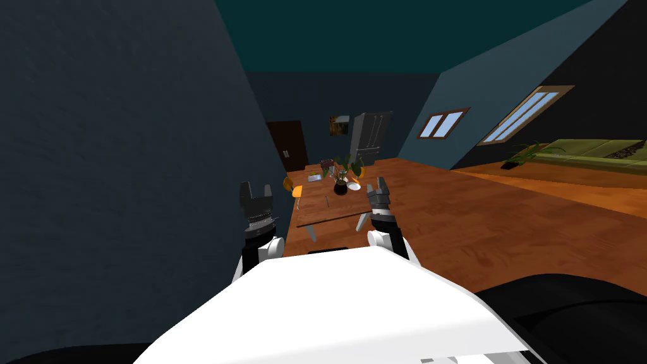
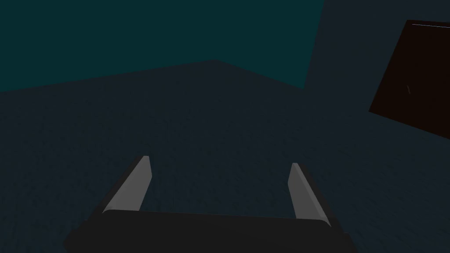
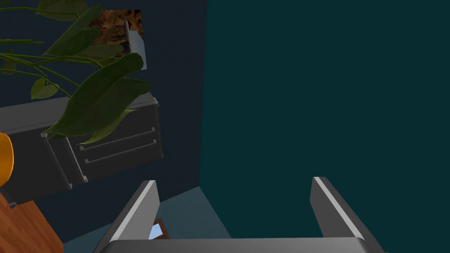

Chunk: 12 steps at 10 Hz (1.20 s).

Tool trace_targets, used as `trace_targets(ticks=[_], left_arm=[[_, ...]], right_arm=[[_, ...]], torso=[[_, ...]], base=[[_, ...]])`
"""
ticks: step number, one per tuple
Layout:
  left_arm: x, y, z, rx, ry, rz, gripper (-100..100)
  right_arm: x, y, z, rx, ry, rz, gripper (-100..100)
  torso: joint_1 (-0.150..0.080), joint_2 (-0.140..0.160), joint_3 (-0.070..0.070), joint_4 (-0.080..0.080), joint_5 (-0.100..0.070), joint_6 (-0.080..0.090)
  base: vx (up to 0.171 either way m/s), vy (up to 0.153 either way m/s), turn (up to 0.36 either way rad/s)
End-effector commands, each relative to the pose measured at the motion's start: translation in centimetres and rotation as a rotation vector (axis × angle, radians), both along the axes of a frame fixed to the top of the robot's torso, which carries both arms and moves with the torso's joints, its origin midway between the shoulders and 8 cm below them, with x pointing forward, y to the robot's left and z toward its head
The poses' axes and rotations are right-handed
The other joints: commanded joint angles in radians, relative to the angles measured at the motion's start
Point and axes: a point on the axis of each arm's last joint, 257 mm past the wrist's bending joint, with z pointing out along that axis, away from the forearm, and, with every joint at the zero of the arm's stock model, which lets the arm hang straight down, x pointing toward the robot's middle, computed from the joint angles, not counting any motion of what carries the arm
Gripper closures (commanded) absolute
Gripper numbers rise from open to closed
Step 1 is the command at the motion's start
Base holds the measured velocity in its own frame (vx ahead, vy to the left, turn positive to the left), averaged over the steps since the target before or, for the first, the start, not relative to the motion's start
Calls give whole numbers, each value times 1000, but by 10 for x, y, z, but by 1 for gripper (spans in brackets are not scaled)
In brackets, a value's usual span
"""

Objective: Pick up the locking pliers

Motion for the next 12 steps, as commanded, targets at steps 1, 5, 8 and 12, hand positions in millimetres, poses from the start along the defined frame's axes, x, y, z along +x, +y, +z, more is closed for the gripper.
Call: trace_targets(ticks=[1,5,8,12], left_arm=[[0,0,0,0,0,0,0],[0,0,0,0,0,0,0],[0,0,0,0,0,0,0],[0,0,0,0,0,0,0]], right_arm=[[5,4,0,-41,7,24,-100],[21,14,-2,-122,26,79,-100],[28,19,-5,-178,44,113,-100],[46,28,-16,-245,86,166,-100]], torso=[[0,0,0,0,0,0],[-5,0,0,0,-1,0],[-6,0,0,0,-1,0],[-7,0,0,0,-2,0]], base=[[-5,-19,36],[-11,-68,76],[-9,-76,76],[-12,-92,101]])
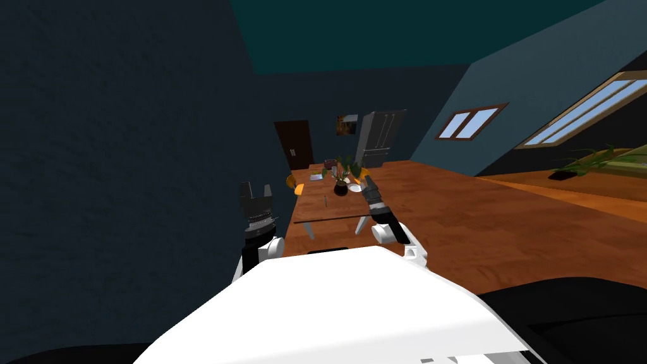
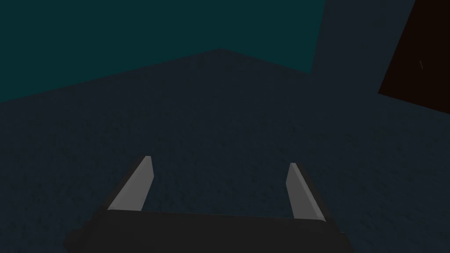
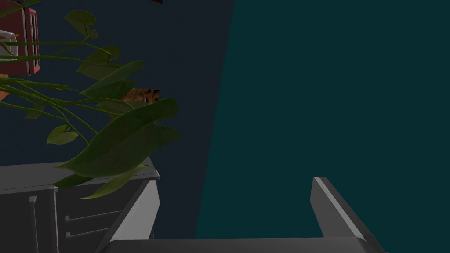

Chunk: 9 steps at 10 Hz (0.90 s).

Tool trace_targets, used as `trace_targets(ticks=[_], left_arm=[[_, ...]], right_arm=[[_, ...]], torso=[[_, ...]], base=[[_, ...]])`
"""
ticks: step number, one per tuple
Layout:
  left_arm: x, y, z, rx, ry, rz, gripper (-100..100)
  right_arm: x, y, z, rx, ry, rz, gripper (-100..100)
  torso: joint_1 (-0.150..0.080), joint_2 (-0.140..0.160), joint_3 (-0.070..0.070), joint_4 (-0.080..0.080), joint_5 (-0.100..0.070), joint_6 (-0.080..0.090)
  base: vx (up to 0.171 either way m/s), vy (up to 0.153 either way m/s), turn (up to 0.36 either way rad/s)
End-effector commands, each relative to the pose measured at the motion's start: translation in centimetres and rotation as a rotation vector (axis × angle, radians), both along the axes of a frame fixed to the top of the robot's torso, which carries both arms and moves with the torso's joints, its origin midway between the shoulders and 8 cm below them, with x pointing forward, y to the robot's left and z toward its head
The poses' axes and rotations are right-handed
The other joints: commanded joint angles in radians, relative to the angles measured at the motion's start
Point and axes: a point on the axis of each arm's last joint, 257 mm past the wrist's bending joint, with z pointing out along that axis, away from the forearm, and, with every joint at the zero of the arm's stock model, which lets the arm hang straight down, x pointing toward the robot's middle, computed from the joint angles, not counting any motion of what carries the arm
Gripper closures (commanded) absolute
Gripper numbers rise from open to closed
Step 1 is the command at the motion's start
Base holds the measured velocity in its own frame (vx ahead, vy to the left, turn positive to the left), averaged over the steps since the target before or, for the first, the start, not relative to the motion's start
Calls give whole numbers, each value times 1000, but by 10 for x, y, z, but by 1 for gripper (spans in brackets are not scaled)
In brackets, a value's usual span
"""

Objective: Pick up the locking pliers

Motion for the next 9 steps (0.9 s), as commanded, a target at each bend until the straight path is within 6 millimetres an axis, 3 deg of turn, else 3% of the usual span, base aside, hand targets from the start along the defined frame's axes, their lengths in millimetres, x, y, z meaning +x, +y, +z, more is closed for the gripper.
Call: trace_targets(ticks=[1,4,6,7,9], left_arm=[[0,0,0,0,0,0,0],[0,0,0,0,0,0,0],[0,0,0,0,0,0,0],[0,0,0,0,0,0,0],[0,0,0,0,0,0,0]], right_arm=[[12,5,-10,-29,32,26,-100],[22,10,-20,-72,68,55,-100],[42,20,-45,-104,149,99,-100],[42,19,-46,-123,153,103,-100],[60,30,-80,-166,255,144,-100]], torso=[[0,0,0,0,0,0],[-1,1,0,0,0,0],[-1,0,0,0,0,-1],[-6,0,0,0,-1,-1],[-4,2,1,0,-1,0]], base=[[-15,-113,112],[-29,-101,139],[-28,-151,289],[-37,-174,112],[-77,-159,287]])
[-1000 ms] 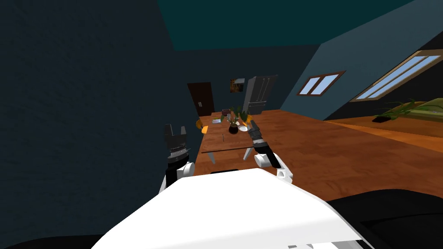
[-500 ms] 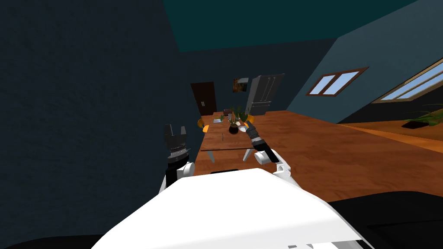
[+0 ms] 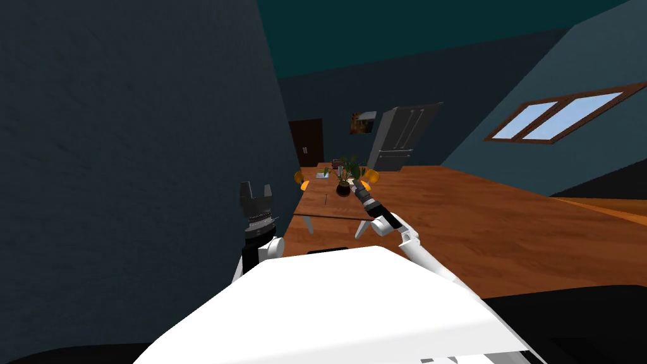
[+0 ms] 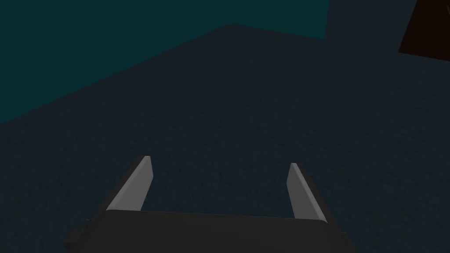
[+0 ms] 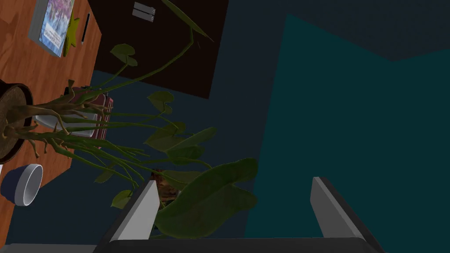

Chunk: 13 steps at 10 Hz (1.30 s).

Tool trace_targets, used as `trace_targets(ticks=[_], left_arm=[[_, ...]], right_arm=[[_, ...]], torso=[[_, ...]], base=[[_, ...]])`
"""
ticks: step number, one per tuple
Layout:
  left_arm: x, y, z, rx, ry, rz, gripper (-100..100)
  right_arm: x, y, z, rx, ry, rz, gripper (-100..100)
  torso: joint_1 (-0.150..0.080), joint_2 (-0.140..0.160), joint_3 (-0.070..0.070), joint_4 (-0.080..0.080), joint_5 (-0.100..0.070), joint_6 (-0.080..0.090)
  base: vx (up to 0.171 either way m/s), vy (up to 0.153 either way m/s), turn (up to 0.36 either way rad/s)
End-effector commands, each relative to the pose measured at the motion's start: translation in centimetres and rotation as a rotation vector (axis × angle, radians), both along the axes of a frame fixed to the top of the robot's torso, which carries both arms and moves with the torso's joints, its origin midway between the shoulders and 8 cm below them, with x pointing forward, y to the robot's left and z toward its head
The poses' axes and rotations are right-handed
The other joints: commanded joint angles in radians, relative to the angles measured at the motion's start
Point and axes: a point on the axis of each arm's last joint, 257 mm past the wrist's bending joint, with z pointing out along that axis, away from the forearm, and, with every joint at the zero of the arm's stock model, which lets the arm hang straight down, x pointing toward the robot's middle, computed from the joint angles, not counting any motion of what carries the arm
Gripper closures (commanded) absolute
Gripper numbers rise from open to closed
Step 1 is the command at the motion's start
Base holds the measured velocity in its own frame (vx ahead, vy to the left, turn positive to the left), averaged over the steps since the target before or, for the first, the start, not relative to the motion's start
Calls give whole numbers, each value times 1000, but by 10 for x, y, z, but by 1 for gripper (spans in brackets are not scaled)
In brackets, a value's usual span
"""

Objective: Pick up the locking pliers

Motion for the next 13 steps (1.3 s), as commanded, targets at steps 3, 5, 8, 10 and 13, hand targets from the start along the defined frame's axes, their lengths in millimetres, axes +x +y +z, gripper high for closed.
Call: trace_targets(ticks=[3,5,8,10,13], left_arm=[[0,0,0,0,0,0,0],[0,0,0,0,0,0,0],[0,0,0,0,0,0,0],[0,0,0,0,0,0,0],[0,0,0,0,0,0,0]], right_arm=[[15,4,-38,-39,106,29,-100],[21,6,-60,-61,172,44,-100],[29,8,-109,-118,309,70,-100],[30,7,-133,-145,379,81,-100],[30,1,-165,-151,473,84,-100]], torso=[[2,-2,-1,0,0,0],[5,-3,-2,-1,1,0],[6,-5,-3,-1,1,1],[7,-5,-3,-1,1,1],[8,-6,-3,-1,2,0]], base=[[-54,-131,205],[-41,-87,226],[-36,-74,247],[-40,-61,249],[-27,-42,230]])
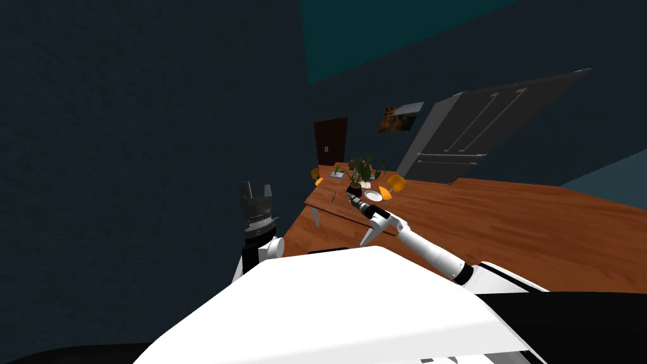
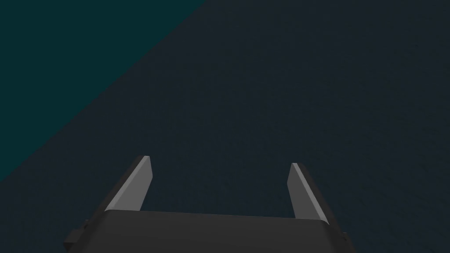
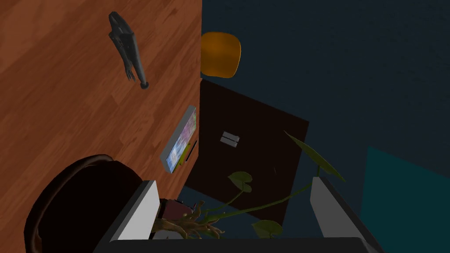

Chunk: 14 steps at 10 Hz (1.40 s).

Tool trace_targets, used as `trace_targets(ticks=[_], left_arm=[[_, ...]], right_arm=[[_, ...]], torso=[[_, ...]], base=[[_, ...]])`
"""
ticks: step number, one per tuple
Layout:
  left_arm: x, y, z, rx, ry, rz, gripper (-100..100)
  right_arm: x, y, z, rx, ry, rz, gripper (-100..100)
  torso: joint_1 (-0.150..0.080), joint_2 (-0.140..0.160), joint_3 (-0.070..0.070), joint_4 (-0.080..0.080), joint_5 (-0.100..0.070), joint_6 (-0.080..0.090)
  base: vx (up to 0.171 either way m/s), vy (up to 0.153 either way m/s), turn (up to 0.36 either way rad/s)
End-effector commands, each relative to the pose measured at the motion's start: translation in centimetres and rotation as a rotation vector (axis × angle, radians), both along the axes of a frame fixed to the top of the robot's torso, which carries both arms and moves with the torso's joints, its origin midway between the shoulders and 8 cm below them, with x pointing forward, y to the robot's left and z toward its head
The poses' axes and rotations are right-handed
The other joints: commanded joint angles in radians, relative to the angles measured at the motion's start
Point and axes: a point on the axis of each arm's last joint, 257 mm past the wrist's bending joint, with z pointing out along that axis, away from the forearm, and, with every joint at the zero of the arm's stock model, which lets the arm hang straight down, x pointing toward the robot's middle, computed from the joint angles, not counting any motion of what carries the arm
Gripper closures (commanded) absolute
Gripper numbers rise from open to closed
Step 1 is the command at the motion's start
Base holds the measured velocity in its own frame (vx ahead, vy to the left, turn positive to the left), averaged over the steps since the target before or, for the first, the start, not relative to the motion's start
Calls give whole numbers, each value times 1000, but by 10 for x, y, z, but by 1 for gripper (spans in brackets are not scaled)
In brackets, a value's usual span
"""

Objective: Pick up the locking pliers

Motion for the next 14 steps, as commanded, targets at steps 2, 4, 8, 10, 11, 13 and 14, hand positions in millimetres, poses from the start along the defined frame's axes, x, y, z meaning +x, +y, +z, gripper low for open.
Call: trace_targets(ticks=[2,4,8,10,11,13,14], left_arm=[[0,0,0,0,0,0,0],[0,0,0,0,0,0,0],[0,0,0,0,0,0,0],[0,0,0,0,0,0,0],[0,0,0,0,0,0,0],[0,0,0,0,0,0,0],[0,0,0,0,0,0,0]], right_arm=[[-2,-6,-30,-25,94,2,-100],[-4,-15,-55,-54,171,-1,-100],[-14,-44,-101,-126,317,-14,-100],[-19,-61,-118,-160,381,-24,-100],[-21,-65,-123,-150,397,-36,-100],[-29,-88,-141,-183,469,-58,-100],[-39,-110,-156,-220,535,-77,-100]], torso=[[1,0,0,0,0,-1],[2,-1,-1,0,0,-1],[4,-3,-2,-1,1,-1],[3,-3,-2,-1,1,1],[5,-3,-2,-1,1,-1],[5,-5,-3,-1,1,-1],[5,-5,-3,-1,1,0]], base=[[-17,-24,242],[-4,-4,282],[14,17,268],[20,23,104],[26,26,231],[54,41,265],[61,48,365]])
